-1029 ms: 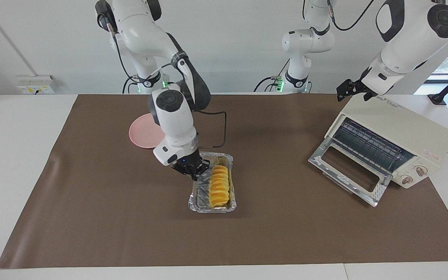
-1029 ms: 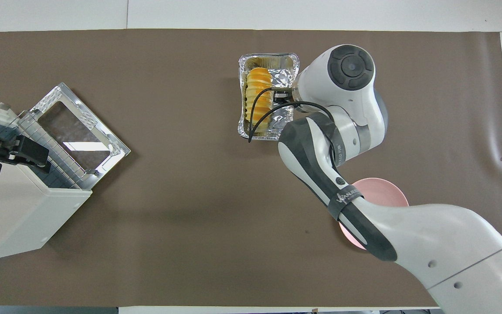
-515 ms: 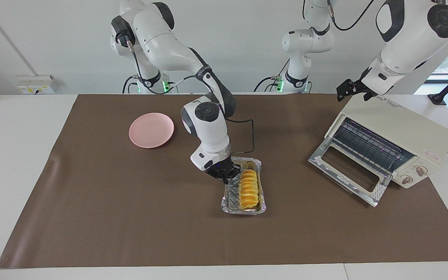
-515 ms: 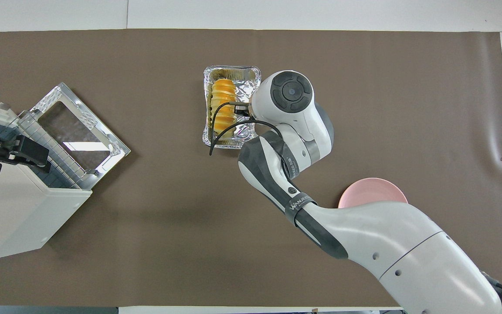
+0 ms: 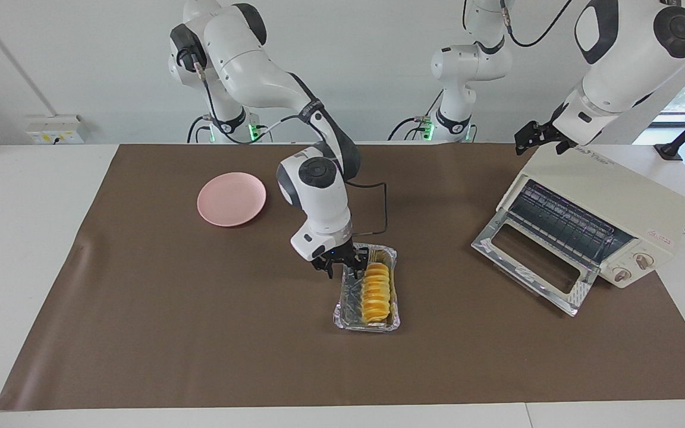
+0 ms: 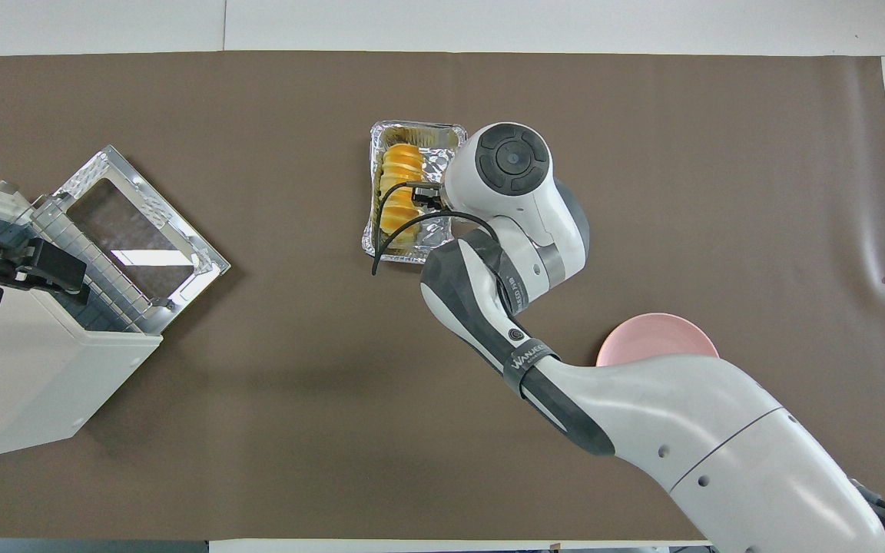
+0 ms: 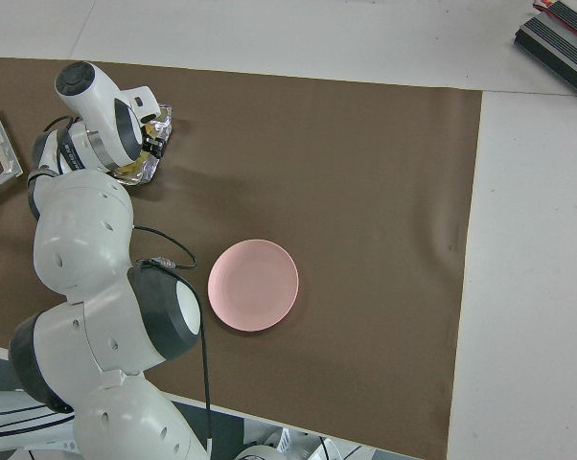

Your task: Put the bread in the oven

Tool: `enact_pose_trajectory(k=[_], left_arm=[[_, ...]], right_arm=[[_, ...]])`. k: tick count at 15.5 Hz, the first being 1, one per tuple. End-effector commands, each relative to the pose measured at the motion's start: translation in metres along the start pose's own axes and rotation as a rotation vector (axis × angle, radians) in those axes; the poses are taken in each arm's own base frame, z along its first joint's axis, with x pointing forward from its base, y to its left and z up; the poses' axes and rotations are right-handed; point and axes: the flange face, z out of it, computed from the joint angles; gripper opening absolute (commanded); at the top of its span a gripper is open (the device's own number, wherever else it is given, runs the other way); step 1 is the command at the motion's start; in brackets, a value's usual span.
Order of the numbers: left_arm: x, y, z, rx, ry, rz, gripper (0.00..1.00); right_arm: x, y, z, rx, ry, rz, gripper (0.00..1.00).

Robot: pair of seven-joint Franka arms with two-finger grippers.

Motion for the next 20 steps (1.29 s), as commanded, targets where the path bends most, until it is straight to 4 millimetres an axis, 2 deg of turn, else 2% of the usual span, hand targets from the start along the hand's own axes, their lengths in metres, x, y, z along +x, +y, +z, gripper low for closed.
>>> enact_pose_trajectory(k=[1,2,3,5,6,7,9,11,12,15,17,20], left_arm=[[-0.007,-0.004,-0.001,0.016,0.008,-0.004,1.0],[-0.007,-0.004,-0.001,0.016,0.008,-0.004,1.0],[-0.007,-0.004,-0.001,0.016,0.008,-0.004,1.0],[-0.007,-0.004,-0.001,0.016,0.008,-0.004,1.0],[-0.007,-0.004,-0.001,0.016,0.008,-0.004,1.0],[-0.007,-0.004,-0.001,0.016,0.008,-0.004,1.0],[-0.007,-0.005,-0.001,0.016,0.008,-0.006,1.0],[-0.007,-0.004,-0.001,0.016,0.008,-0.004,1.0],[-0.007,-0.004,-0.001,0.016,0.008,-0.004,1.0],[-0.007,-0.004,-0.001,0.016,0.008,-0.004,1.0],[-0.007,-0.005,-0.001,0.016,0.008,-0.006,1.0],[-0.006,-0.004,-0.001,0.016,0.01,-0.003,1.0]], right_arm=[[0.018,0.019,-0.05,-0.01,0.022,0.042,1.0],[0.019,0.021,-0.061,-0.006,0.03,0.043,1.0],[0.021,0.029,-0.083,-0.015,0.03,0.05,1.0],[0.022,0.055,-0.122,-0.044,0.013,0.023,1.0],[0.017,0.066,-0.133,-0.061,-0.002,0.006,1.0],[0.016,0.083,-0.155,-0.071,-0.003,-0.007,1.0],[0.02,0.129,-0.192,-0.112,-0.046,-0.035,1.0],[0.023,0.175,-0.222,-0.138,-0.087,-0.083,1.0],[0.02,0.197,-0.233,-0.153,-0.119,-0.104,1.0],[0.001,0.243,-0.247,-0.177,-0.15,-0.088,1.0],[0.001,0.273,-0.262,-0.178,-0.155,-0.098,1.0],[-0.001,0.314,-0.274,-0.183,-0.192,-0.09,1.0]])
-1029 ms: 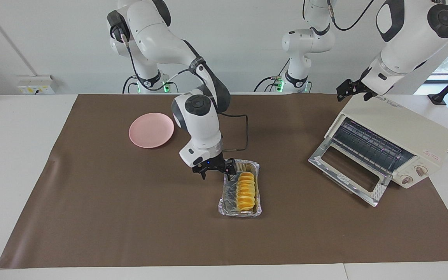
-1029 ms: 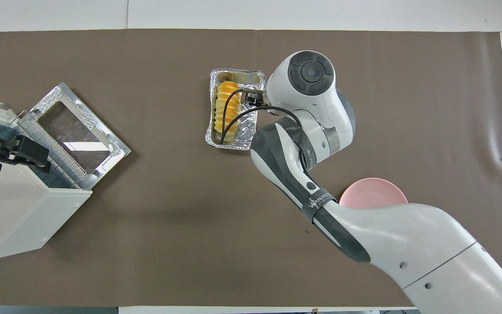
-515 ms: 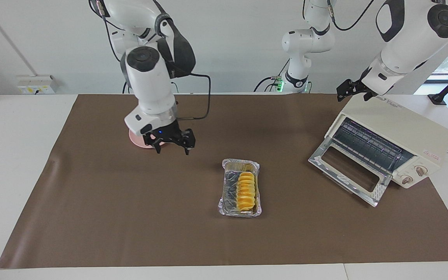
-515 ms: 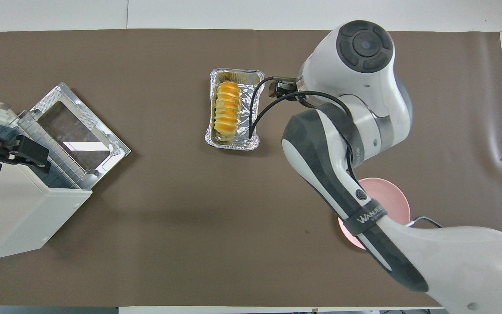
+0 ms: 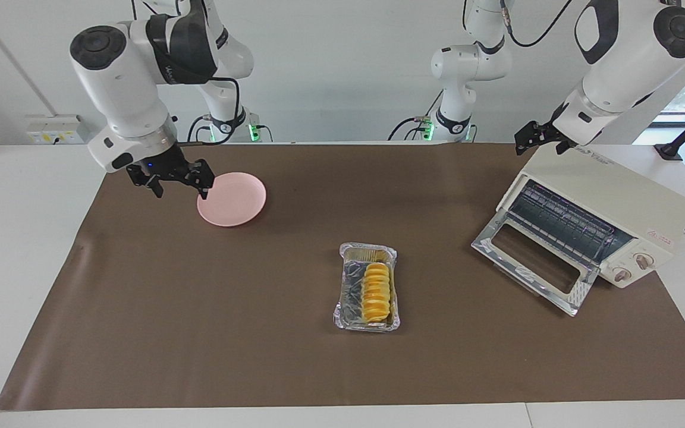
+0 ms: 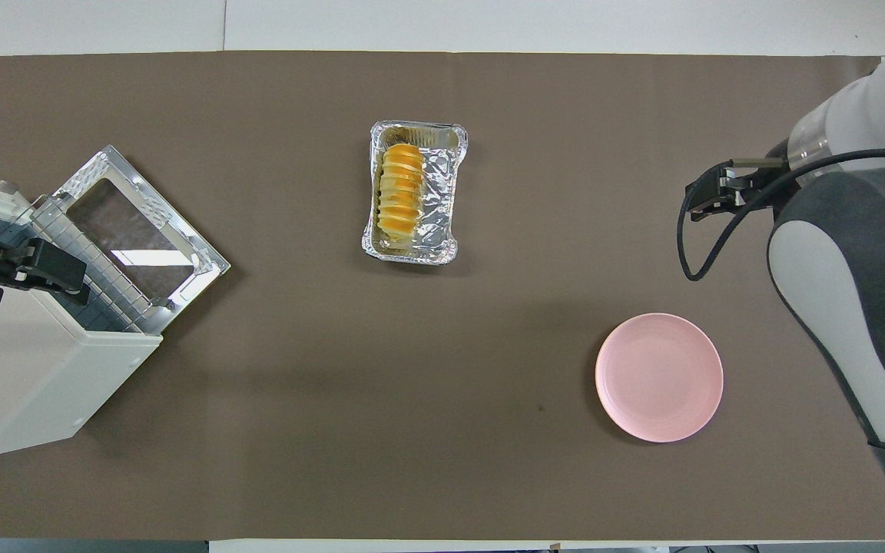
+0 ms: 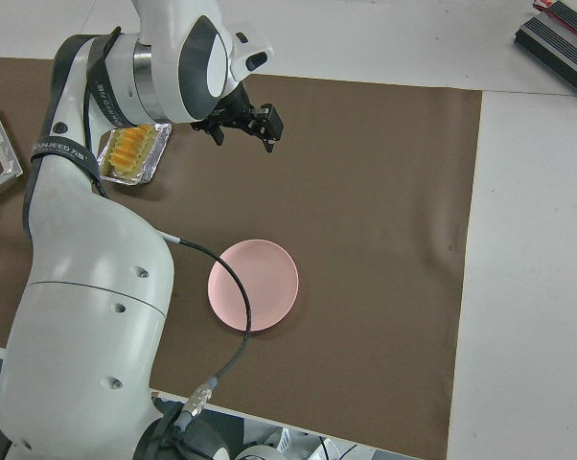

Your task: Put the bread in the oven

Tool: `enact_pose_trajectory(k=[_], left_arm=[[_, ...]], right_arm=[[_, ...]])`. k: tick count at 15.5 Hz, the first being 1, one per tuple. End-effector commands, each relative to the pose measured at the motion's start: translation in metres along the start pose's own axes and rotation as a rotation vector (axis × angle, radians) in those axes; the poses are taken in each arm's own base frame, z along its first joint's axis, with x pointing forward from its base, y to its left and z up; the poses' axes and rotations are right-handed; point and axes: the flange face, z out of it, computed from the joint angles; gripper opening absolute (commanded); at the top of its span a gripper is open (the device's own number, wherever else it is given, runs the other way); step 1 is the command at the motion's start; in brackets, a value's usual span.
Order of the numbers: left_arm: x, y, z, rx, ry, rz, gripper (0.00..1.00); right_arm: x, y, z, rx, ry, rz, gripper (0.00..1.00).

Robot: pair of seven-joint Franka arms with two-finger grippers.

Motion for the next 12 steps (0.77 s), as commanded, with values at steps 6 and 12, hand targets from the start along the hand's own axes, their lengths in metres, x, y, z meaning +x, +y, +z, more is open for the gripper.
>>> enact_pose_trajectory(k=[6,12], left_arm=[[-0.007,-0.005,-0.001,0.016,0.002,-0.006,1.0],[-0.008,-0.006,-0.018,0.014,0.121,0.002,1.0]], right_arm=[[-0.005,0.052,-0.002,-0.001,0.013,0.051,1.0],[-0.01,0.052,-0.007,-0.003,0.013,0.048,1.0]])
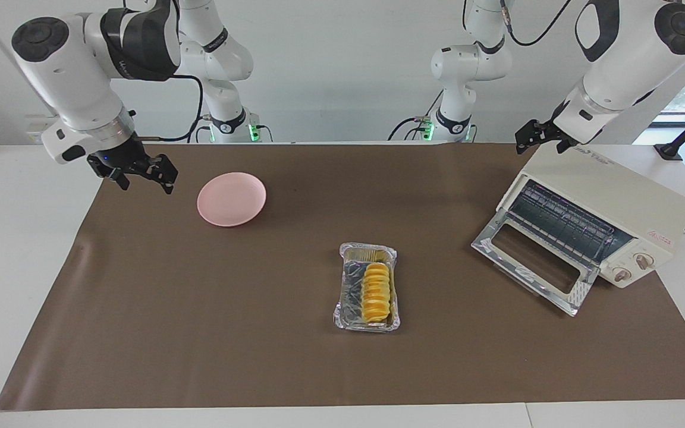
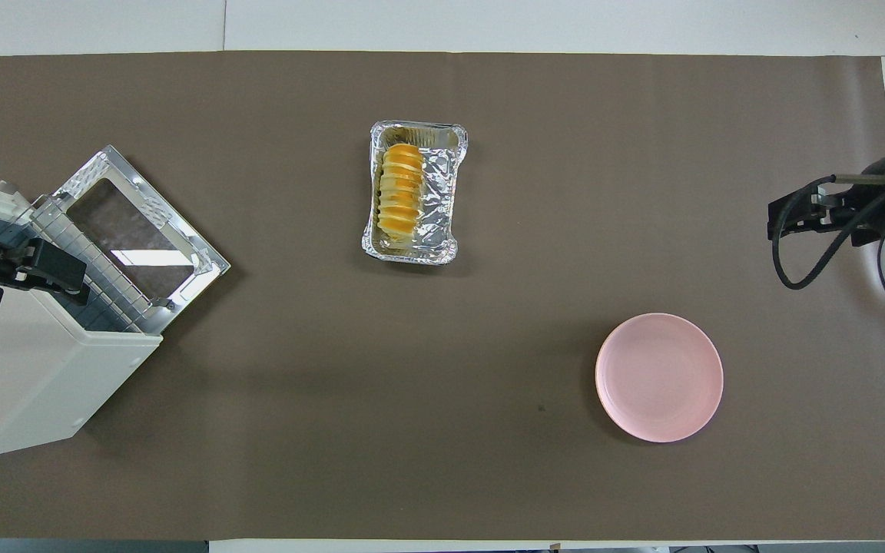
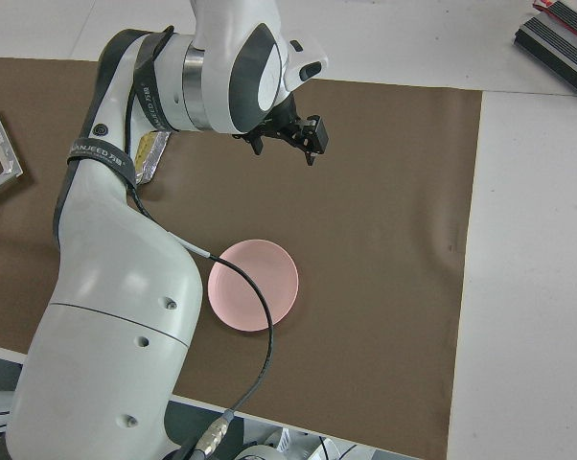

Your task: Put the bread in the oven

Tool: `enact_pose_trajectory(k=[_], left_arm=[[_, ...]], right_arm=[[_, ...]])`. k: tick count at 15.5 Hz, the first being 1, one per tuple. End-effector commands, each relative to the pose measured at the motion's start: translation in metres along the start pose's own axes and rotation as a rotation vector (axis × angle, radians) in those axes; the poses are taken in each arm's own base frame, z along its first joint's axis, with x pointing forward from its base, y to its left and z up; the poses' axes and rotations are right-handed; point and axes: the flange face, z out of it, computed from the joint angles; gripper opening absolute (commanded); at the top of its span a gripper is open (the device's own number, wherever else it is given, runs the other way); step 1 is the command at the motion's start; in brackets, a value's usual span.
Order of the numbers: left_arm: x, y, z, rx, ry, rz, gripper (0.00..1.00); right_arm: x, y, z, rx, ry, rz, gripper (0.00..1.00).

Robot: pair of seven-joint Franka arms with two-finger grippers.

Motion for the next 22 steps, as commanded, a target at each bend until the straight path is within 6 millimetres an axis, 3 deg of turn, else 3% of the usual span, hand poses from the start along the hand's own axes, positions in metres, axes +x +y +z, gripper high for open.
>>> enact_pose_trajectory(k=[1,7,9,13,15,18,22], left_arm=[[0.004,-0.005,-0.008,0.015,0.11,-0.001,1.0],[0.022,0.004,0.01,0.019,0.24,0.022,1.0],[0.03,0.017,0.011,0.021,0.268,0.043,1.0],[0.055,0.077,0.009,0.041,0.253,0.091,1.0],[0.07,0.138,0.022,0.036,0.233,0.08,1.0],[0.076,0.192,0.029,0.032,0.244,0.097,1.0],[0.096,0.297,0.05,0.011,0.257,0.074,1.0]], right_arm=[[-0.009,-0.002,-0.008,-0.007,0.015,-0.025,1.0],[-0.013,-0.004,-0.013,-0.008,0.023,-0.029,1.0],[-0.013,-0.004,-0.013,-0.008,0.023,-0.029,1.0],[-0.013,-0.004,-0.013,-0.008,0.023,-0.029,1.0],[-0.013,-0.004,-0.013,-0.008,0.023,-0.029,1.0],[-0.013,-0.004,-0.013,-0.008,0.023,-0.029,1.0],[-0.013,-0.004,-0.013,-0.008,0.023,-0.029,1.0]])
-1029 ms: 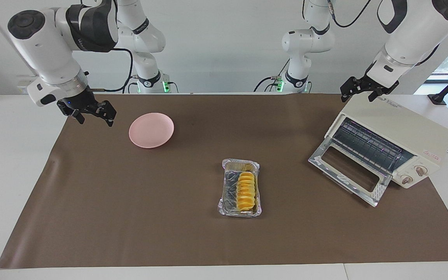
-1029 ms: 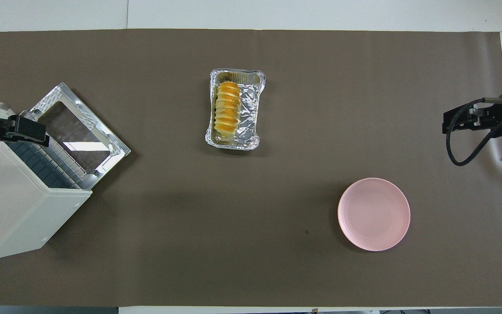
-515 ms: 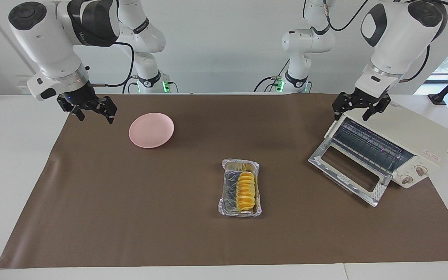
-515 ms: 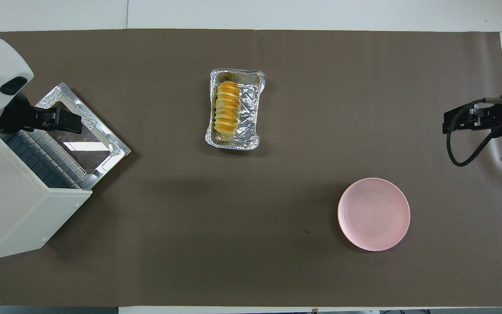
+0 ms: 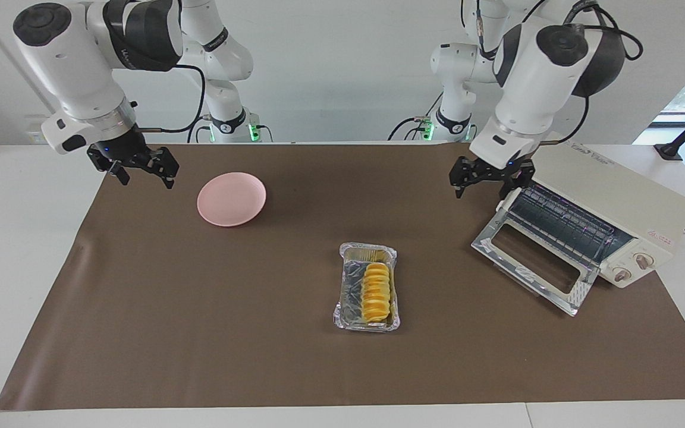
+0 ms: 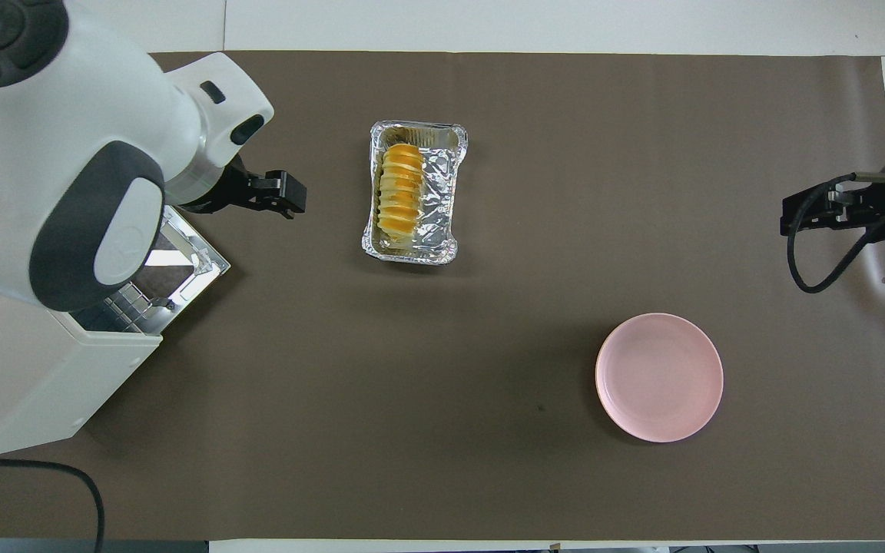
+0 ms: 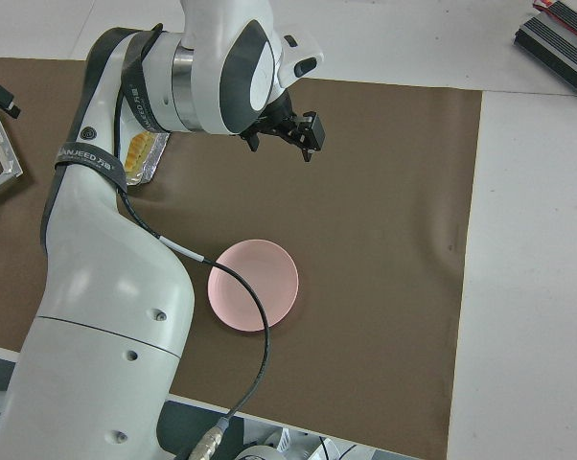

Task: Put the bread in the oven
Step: 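Reach the left gripper out to the foil tray edge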

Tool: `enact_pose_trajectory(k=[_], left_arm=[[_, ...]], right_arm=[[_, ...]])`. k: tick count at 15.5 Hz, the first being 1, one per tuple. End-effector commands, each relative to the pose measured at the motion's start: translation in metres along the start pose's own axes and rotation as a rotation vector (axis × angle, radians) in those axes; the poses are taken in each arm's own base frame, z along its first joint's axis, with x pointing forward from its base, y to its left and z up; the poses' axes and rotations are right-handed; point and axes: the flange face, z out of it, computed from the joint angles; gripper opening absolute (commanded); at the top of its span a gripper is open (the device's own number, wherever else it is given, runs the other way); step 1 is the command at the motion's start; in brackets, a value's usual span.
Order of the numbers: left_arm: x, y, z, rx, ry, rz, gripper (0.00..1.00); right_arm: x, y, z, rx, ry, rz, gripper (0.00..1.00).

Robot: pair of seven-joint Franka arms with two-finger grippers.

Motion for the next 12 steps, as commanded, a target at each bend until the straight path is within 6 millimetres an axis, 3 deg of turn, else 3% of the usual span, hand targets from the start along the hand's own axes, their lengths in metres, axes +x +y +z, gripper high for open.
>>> enact_pose_trajectory(k=[1,4,5,6,9,12], left_arm=[[0.02,0.058,0.021,0.015,0.021,-0.005,1.0],[0.021,0.115,0.066,-0.007,0.049,-0.053,1.0],[0.025,0.119,0.079,-0.003,0.039,-0.056,1.0],[0.035,0.127,0.108,0.002,0.021,-0.055,1.0],[0.028,0.177,0.157,-0.006,0.043,-0.069,1.0],[0.023,0.186,0.169,0.017,0.033,-0.075,1.0]], right_arm=[[-0.005,0.002,0.0,-0.007,-0.001,-0.019,1.0],[-0.005,0.002,0.0,-0.007,-0.001,-0.019,1.0],[-0.005,0.002,0.0,-0.007,-0.001,-0.019,1.0],[-0.005,0.002,0.0,-0.007,-0.001,-0.019,1.0],[-0.005,0.002,0.0,-0.007,-0.001,-0.019,1.0],[-0.005,0.002,0.0,-0.007,-0.001,-0.019,1.0]])
